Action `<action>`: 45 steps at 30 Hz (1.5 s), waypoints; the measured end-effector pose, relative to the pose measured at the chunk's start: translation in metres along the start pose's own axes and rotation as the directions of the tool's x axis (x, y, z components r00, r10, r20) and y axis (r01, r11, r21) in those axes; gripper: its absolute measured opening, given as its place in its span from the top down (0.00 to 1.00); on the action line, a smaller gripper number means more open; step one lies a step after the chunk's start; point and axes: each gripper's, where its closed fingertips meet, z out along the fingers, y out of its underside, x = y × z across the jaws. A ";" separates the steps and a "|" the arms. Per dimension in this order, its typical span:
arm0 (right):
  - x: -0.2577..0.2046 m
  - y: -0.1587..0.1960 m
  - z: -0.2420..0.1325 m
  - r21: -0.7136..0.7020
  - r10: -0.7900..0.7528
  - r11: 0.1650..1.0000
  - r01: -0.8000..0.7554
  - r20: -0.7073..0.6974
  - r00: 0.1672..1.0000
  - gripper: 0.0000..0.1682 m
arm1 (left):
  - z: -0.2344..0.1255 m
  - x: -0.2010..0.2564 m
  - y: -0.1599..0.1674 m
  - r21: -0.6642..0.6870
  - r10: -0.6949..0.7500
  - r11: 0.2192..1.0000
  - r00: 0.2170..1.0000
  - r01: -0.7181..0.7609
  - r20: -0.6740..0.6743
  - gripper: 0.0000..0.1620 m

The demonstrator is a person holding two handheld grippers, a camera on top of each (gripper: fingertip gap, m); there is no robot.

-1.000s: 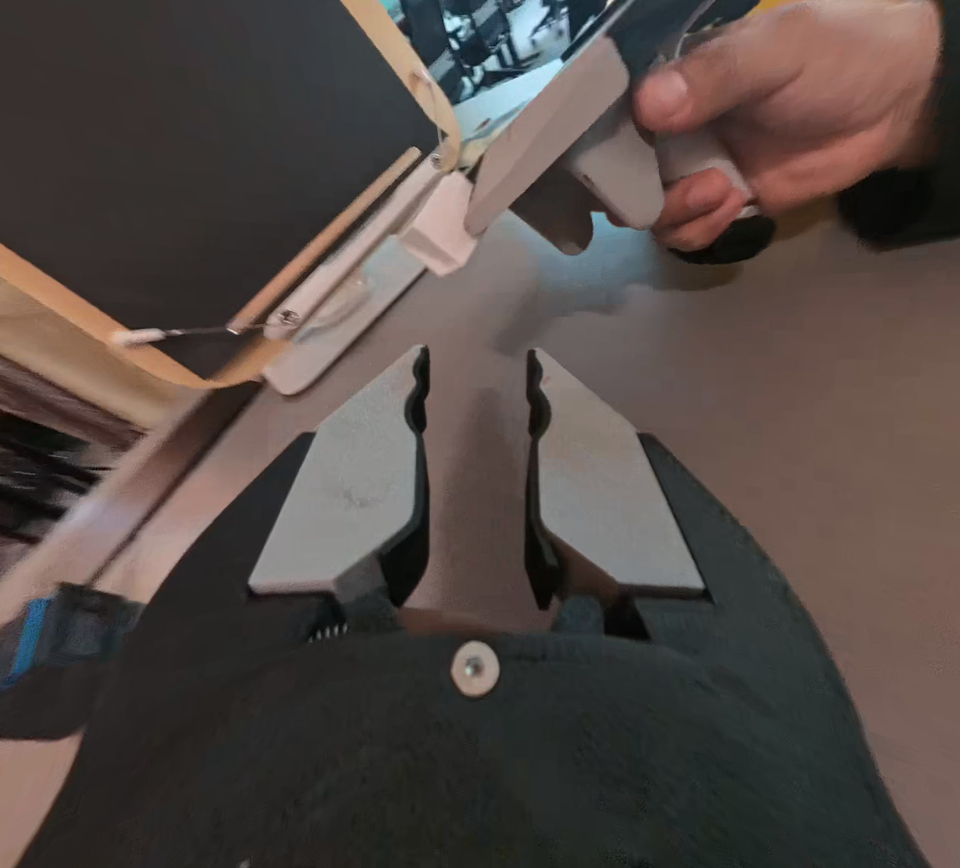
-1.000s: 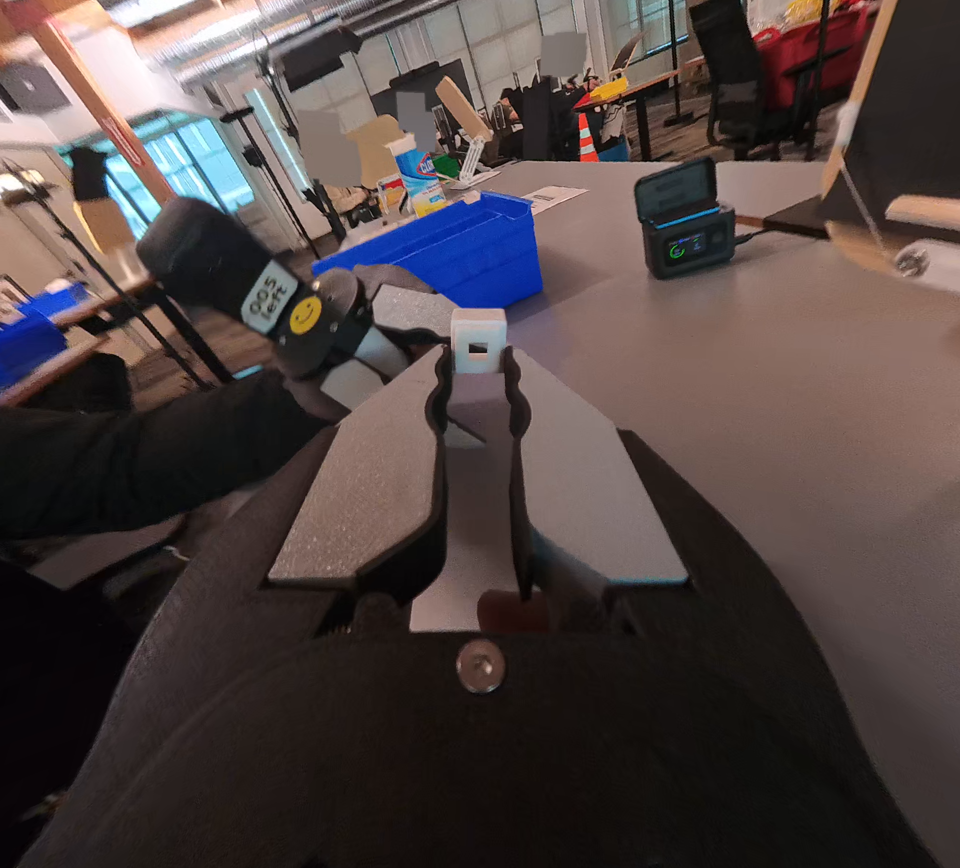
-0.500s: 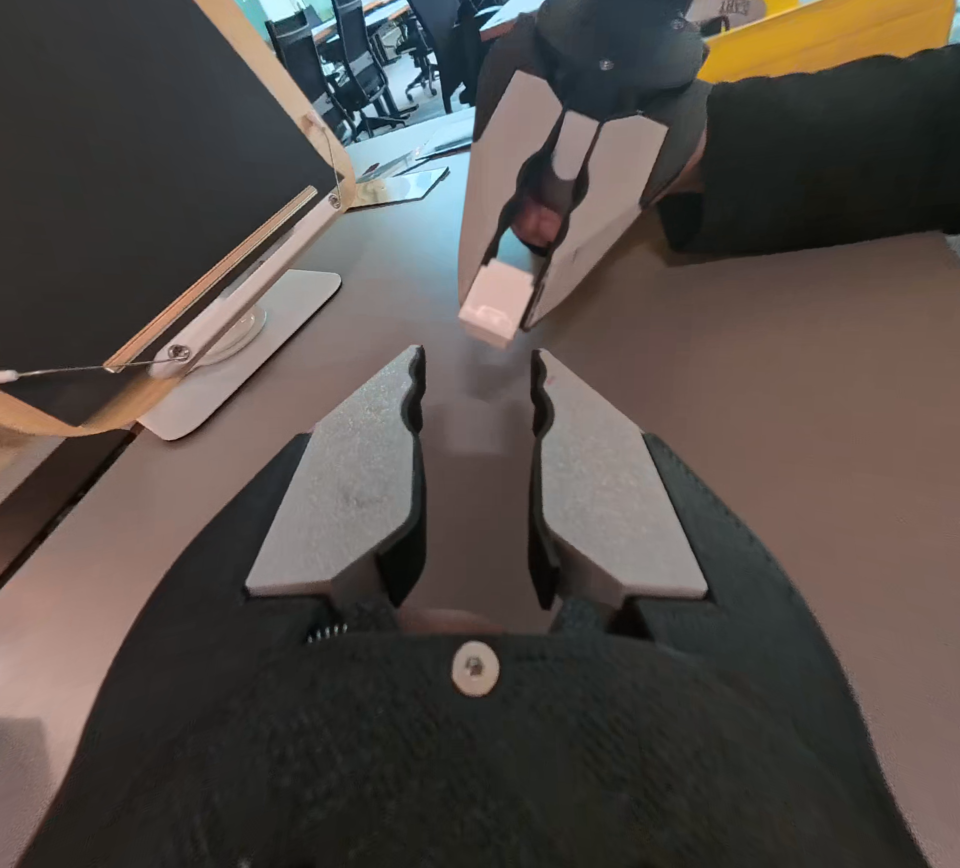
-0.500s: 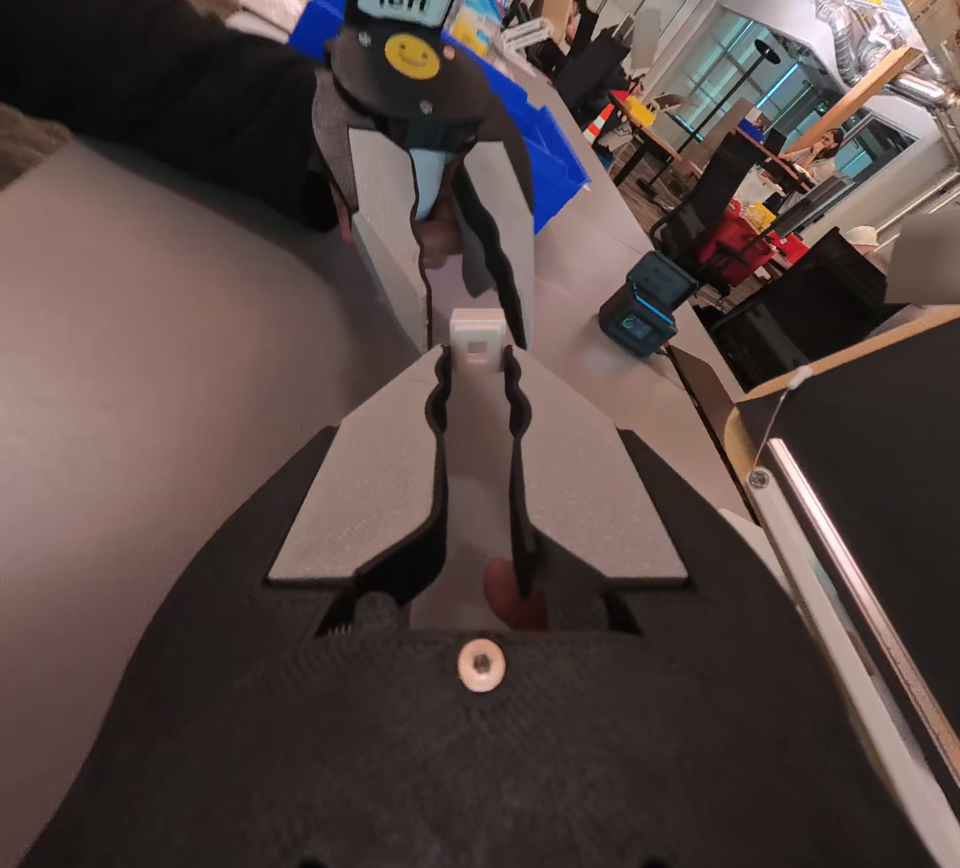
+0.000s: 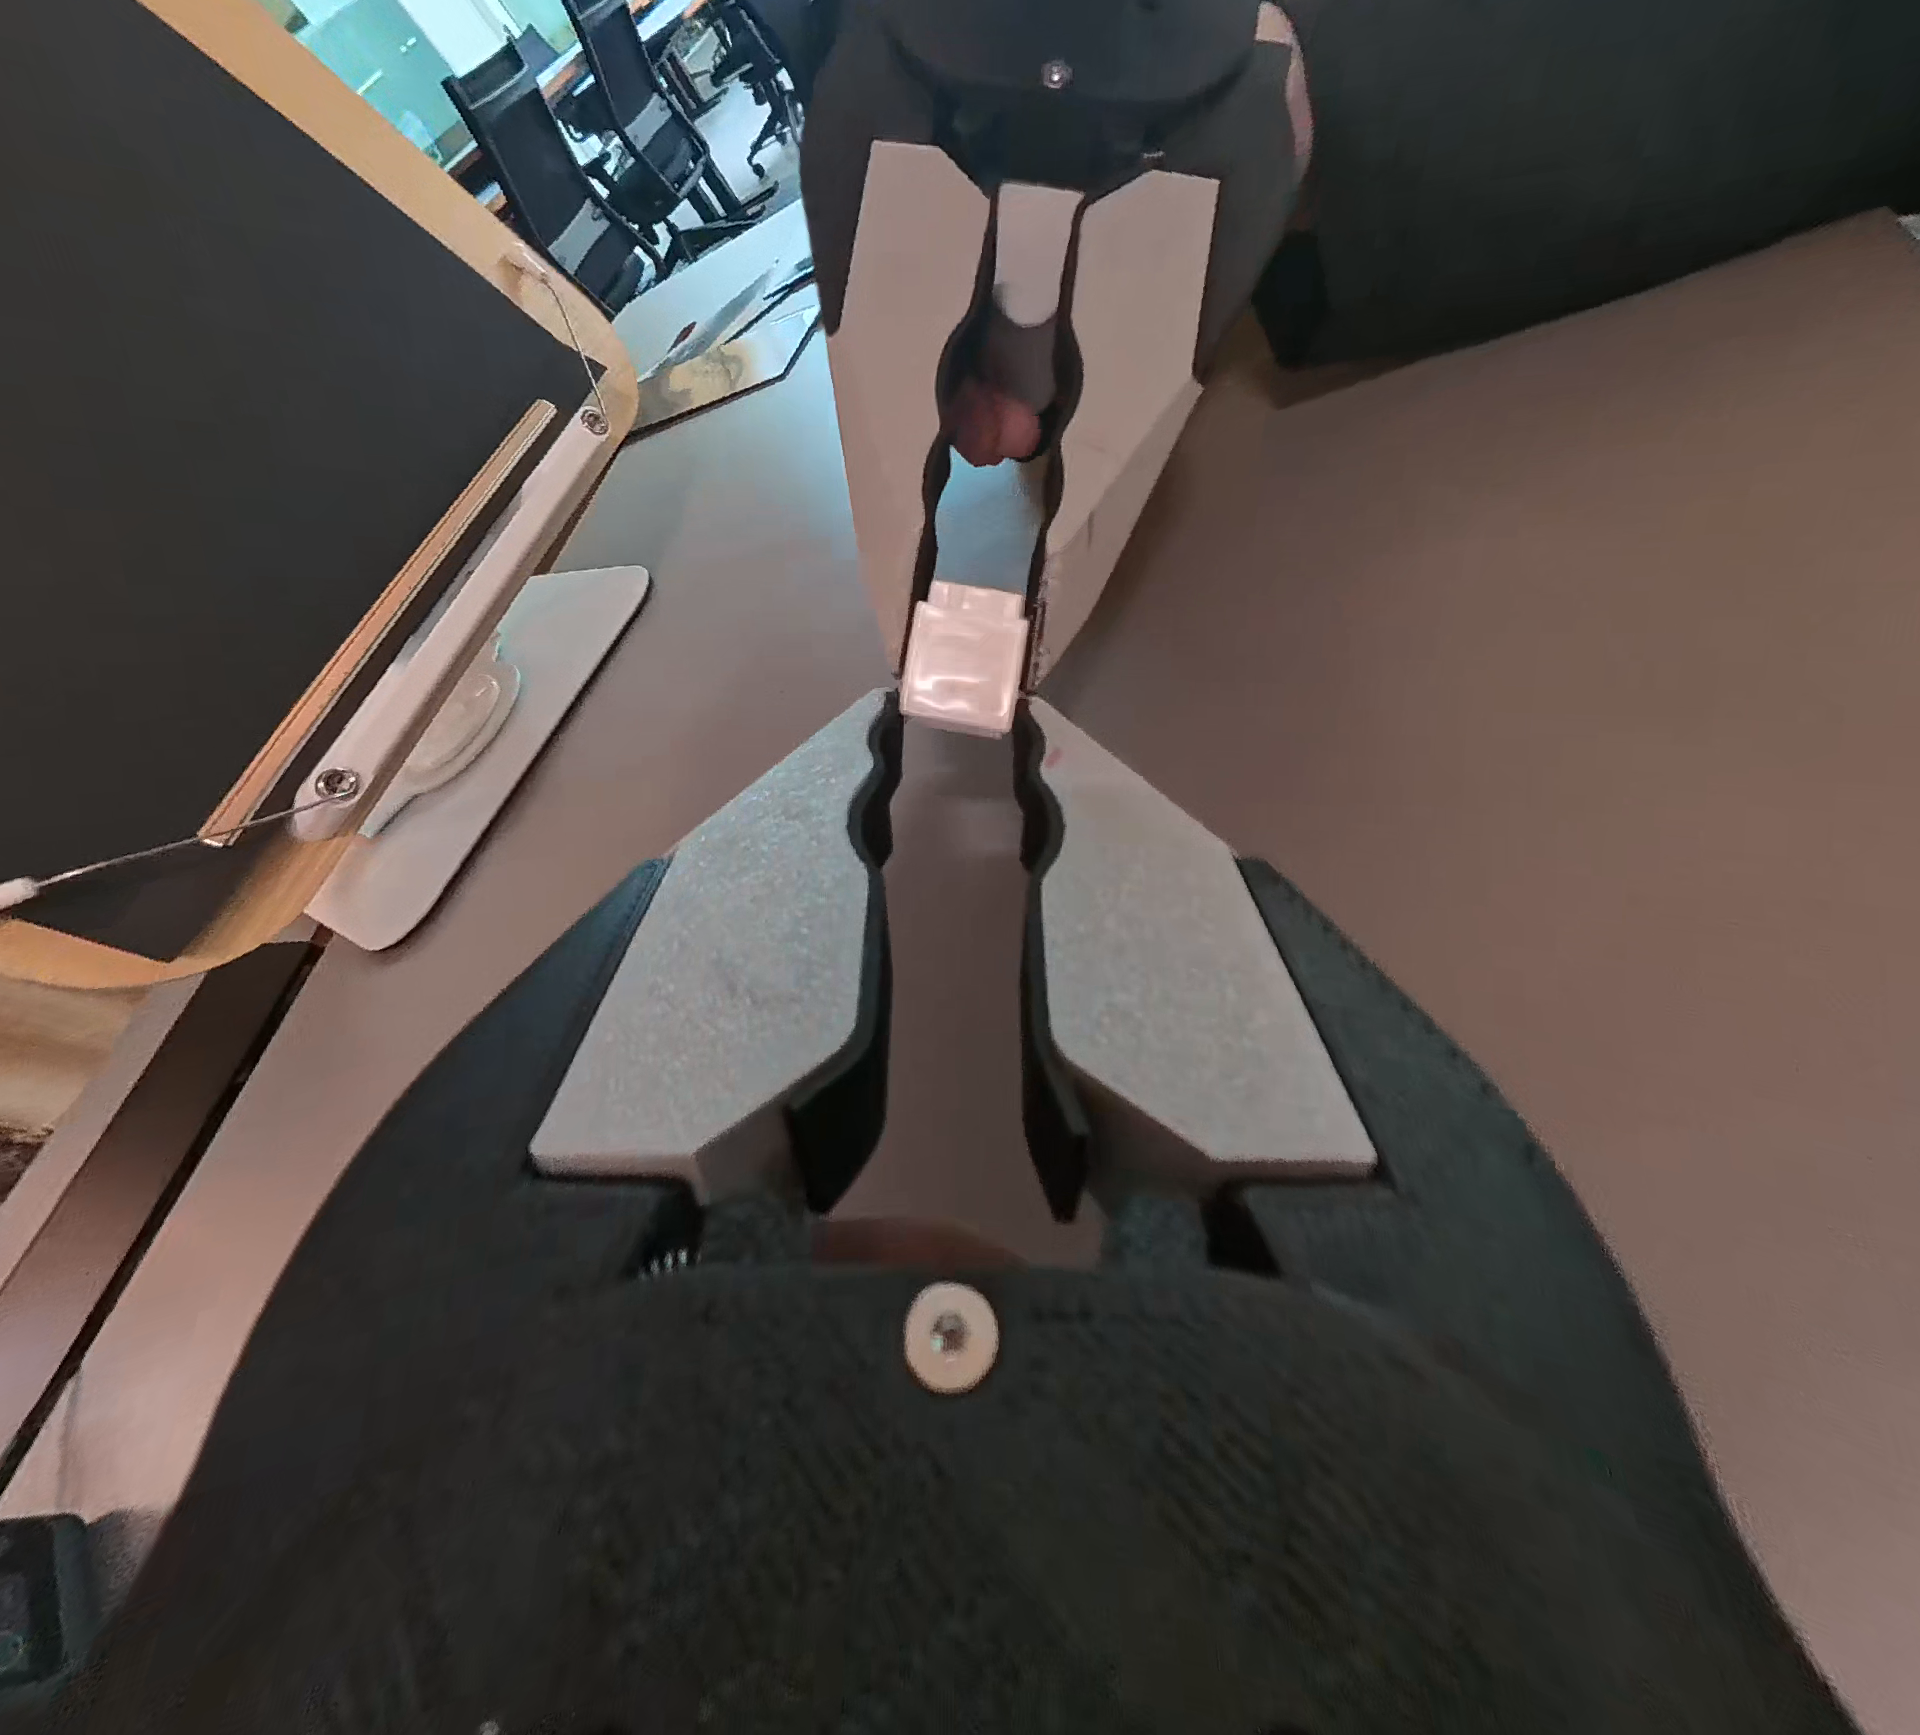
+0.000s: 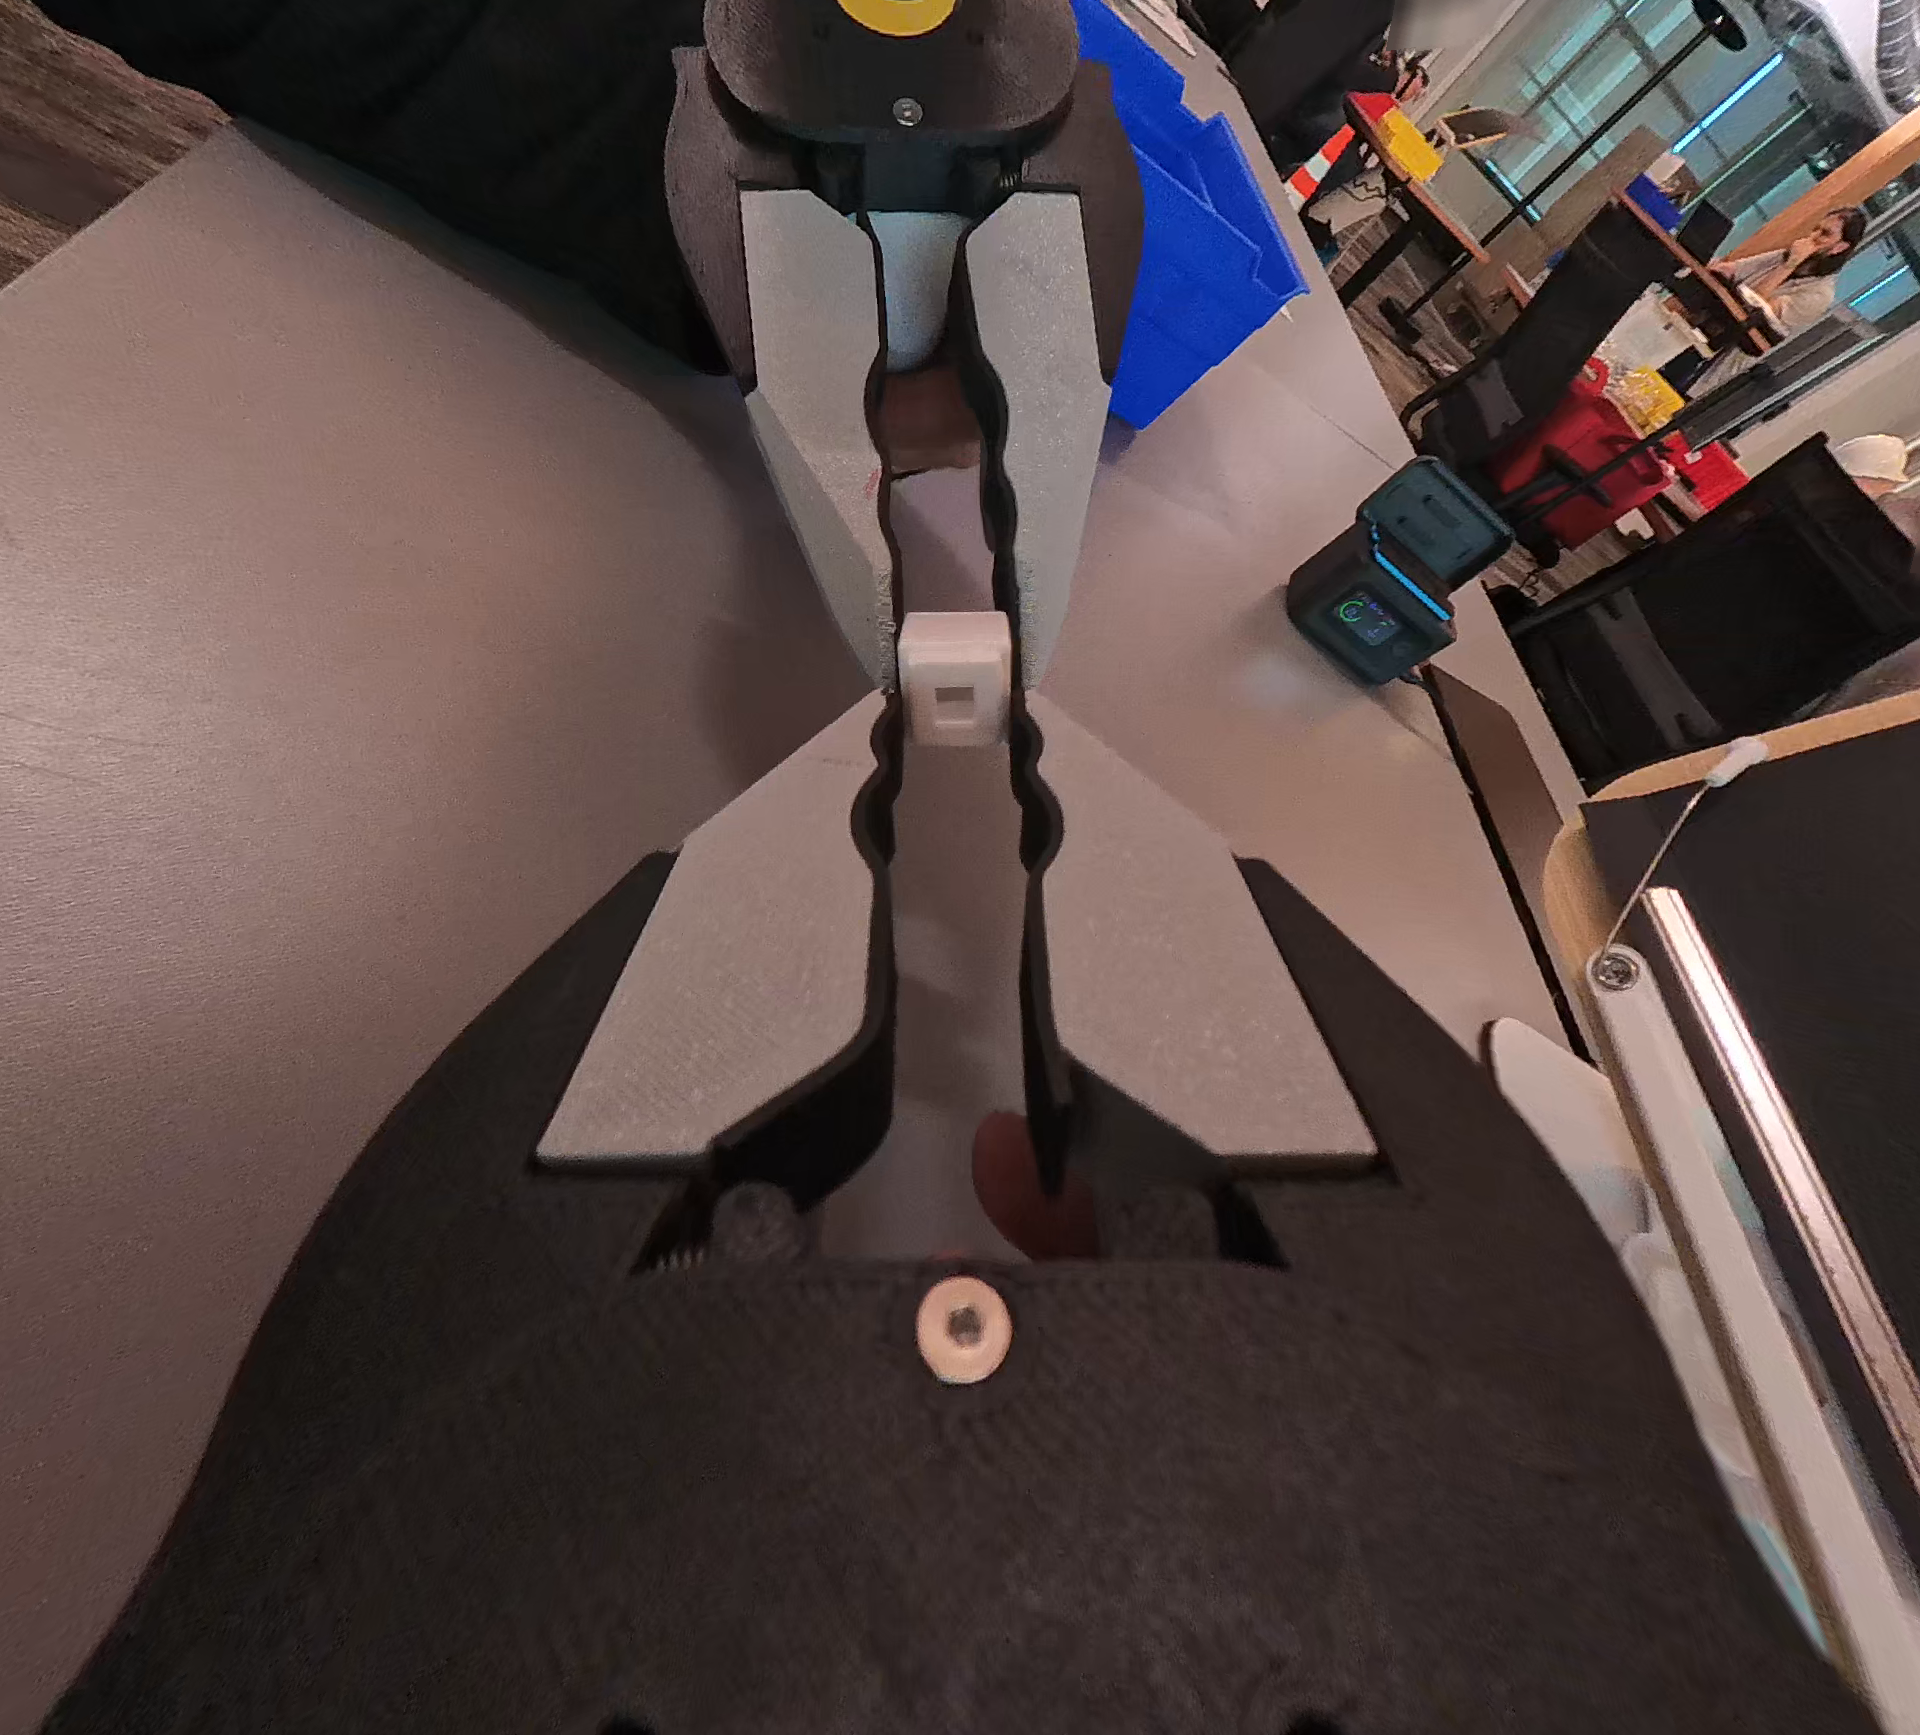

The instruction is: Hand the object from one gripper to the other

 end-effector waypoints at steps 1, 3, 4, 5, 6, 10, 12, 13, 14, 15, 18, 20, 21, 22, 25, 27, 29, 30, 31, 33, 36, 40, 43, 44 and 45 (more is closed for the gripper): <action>0.001 0.002 0.001 -0.008 0.016 1.000 -0.016 -0.005 1.000 0.91 | 0.001 -0.001 0.001 -0.013 0.015 1.000 1.000 -0.014 0.009 0.88; 0.005 0.007 0.001 -0.032 0.053 0.998 -0.053 -0.022 0.998 0.88 | 0.001 -0.008 0.002 -0.029 0.050 0.998 0.997 -0.048 0.057 0.88; 0.007 0.010 0.001 -0.049 0.086 0.995 -0.088 -0.027 0.996 0.86 | 0.001 -0.013 0.003 -0.040 0.083 0.996 0.992 -0.079 0.094 0.88; 0.008 0.014 0.000 -0.068 0.128 0.989 -0.129 -0.022 0.992 0.86 | 0.000 -0.019 0.005 -0.062 0.130 0.991 0.982 -0.122 0.140 0.88; 0.010 0.017 -0.001 -0.074 0.171 0.982 -0.172 -0.025 0.985 0.83 | -0.001 -0.025 0.008 -0.096 0.193 0.979 0.963 -0.178 0.189 0.89; 0.021 0.017 0.000 -0.034 0.338 0.940 -0.339 -0.041 0.940 0.75 | -0.007 -0.046 0.010 -0.246 0.501 0.865 0.792 -0.438 0.349 0.88; 0.026 0.012 0.001 0.011 0.433 0.901 -0.433 -0.034 0.901 0.74 | -0.007 -0.047 0.006 -0.259 0.534 0.845 0.762 -0.468 0.366 0.88; 0.027 0.008 0.002 0.037 0.478 0.878 -0.477 -0.015 0.878 0.72 | -0.007 -0.047 0.002 -0.256 0.544 0.839 0.750 -0.480 0.376 0.88; 0.028 0.003 0.003 0.066 0.520 0.852 -0.519 0.005 0.854 0.72 | -0.009 -0.048 -0.001 -0.260 0.558 0.830 0.733 -0.493 0.390 0.89; 0.031 0.001 0.003 0.091 0.558 0.826 -0.557 0.014 0.830 0.73 | -0.010 -0.050 -0.003 -0.270 0.572 0.820 0.714 -0.504 0.404 0.89; 0.036 -0.005 0.004 0.138 0.616 0.777 -0.614 0.033 0.787 0.74 | -0.010 -0.050 -0.005 -0.286 0.604 0.797 0.683 -0.533 0.411 0.88; 0.039 -0.009 0.005 0.170 0.630 0.761 -0.626 0.038 0.776 0.77 | -0.008 -0.049 -0.005 -0.305 0.635 0.772 0.657 -0.557 0.408 0.89; 0.038 -0.010 0.005 0.170 0.634 0.756 -0.632 0.050 0.772 0.79 | -0.006 -0.048 -0.005 -0.315 0.649 0.760 0.644 -0.568 0.406 0.88; 0.037 -0.009 0.006 0.162 0.634 0.757 -0.632 0.048 0.772 0.82 | -0.005 -0.048 -0.006 -0.321 0.658 0.752 0.634 -0.575 0.405 0.88; 0.038 -0.004 0.007 0.146 0.606 0.787 -0.600 0.008 0.796 0.90 | -0.003 -0.048 -0.004 -0.328 0.654 0.756 0.635 -0.567 0.410 0.88; 0.038 -0.004 0.007 0.136 0.576 0.810 -0.570 -0.012 0.817 0.90 | -0.001 -0.046 -0.001 -0.303 0.609 0.793 0.681 -0.528 0.407 0.88; 0.040 0.000 0.005 0.114 0.519 0.852 -0.511 -0.057 0.853 0.90 | 0.001 -0.042 0.005 -0.246 0.500 0.866 0.782 -0.436 0.373 0.86; 0.041 0.000 0.004 0.109 0.482 0.875 -0.472 -0.085 0.872 0.90 | 0.001 -0.041 0.005 -0.209 0.432 0.901 0.826 -0.380 0.363 0.85; 0.043 0.000 0.002 0.103 0.437 0.899 -0.426 -0.116 0.892 0.90 | 0.001 -0.041 0.006 -0.177 0.366 0.930 0.863 -0.323 0.349 0.85; 0.044 -0.005 0.000 0.105 0.360 0.932 -0.347 -0.152 0.921 0.91 | -0.002 -0.045 0.006 -0.144 0.289 0.957 0.891 -0.254 0.351 0.87; 0.048 -0.005 -0.001 0.080 0.304 0.953 -0.293 -0.204 0.931 0.91 | -0.005 -0.046 0.007 -0.106 0.217 0.976 0.916 -0.193 0.337 0.87; 0.056 0.015 -0.006 -0.144 0.026 0.986 -0.082 -0.356 0.934 0.91 | -0.007 -0.052 0.011 -0.042 -0.030 0.998 0.958 0.044 0.287 0.85; 0.051 0.017 -0.001 -0.227 -0.100 0.974 0.018 -0.358 0.928 0.90 | -0.009 -0.058 0.011 0.030 -0.247 0.968 0.935 0.248 0.255 0.84; 0.051 0.020 0.002 -0.263 -0.137 0.964 0.041 -0.358 0.923 0.90 | -0.008 -0.058 0.010 0.050 -0.317 0.948 0.919 0.314 0.234 0.83; 0.050 0.022 0.003 -0.303 -0.182 0.950 0.070 -0.359 0.915 0.90 | -0.006 -0.058 0.010 0.066 -0.383 0.923 0.899 0.378 0.212 0.82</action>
